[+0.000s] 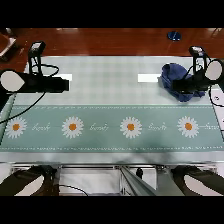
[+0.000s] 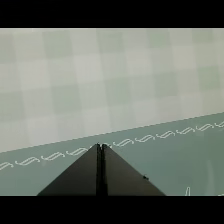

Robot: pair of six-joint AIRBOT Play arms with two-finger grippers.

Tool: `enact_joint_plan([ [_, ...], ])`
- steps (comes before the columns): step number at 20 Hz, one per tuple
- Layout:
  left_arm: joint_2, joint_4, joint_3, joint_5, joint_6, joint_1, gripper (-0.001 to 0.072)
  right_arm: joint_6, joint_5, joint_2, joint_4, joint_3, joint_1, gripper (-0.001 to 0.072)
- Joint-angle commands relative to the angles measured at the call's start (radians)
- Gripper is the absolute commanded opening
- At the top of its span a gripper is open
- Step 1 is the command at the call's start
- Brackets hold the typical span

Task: Fold the shirts.

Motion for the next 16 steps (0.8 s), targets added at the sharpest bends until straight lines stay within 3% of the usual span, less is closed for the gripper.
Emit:
enact_joint_plan([
  [1,-0.001,0.0,0.0,0.0,0.0,0.001,0.0026,0.0,0.0,-0.001,0.0,0.0,0.0,0.003],
  [6,-0.003,0.001,0.0,0.022,0.0,0.001,0.0026,0.0,-0.039,-0.001,-0.004,0.0,0.0,0.003],
  [9,-0.016,0.003,0.0,0.105,0.001,0.002,0.0049,-0.017,-0.178,-0.001,-0.062,-0.001,0.0,0.0042],
  [10,-0.026,0.011,0.0,0.144,0.0,0.003,0.0236,-0.001,-0.246,-0.002,-0.124,-0.001,-0.001,0.0253],
  [11,-0.04,0.013,0.0,0.181,0.0,0.003,0.0669,0.039,-0.324,-0.008,-0.211,0.0,-0.001,0.0633],
  [13,-0.071,0.016,0.0,0.257,0.001,0.003,0.0701,0.171,-0.431,-0.042,-0.383,0.002,-0.034,0.062],
  [15,-0.094,0.016,0.0,0.291,0.001,0.003,0.07,0.275,-0.491,-0.114,-0.378,0.021,-0.126,0.0613],
  [16,-0.103,0.016,0.0,0.306,0.001,0.003,0.07,0.274,-0.503,-0.167,-0.328,0.046,-0.178,0.0613],
])
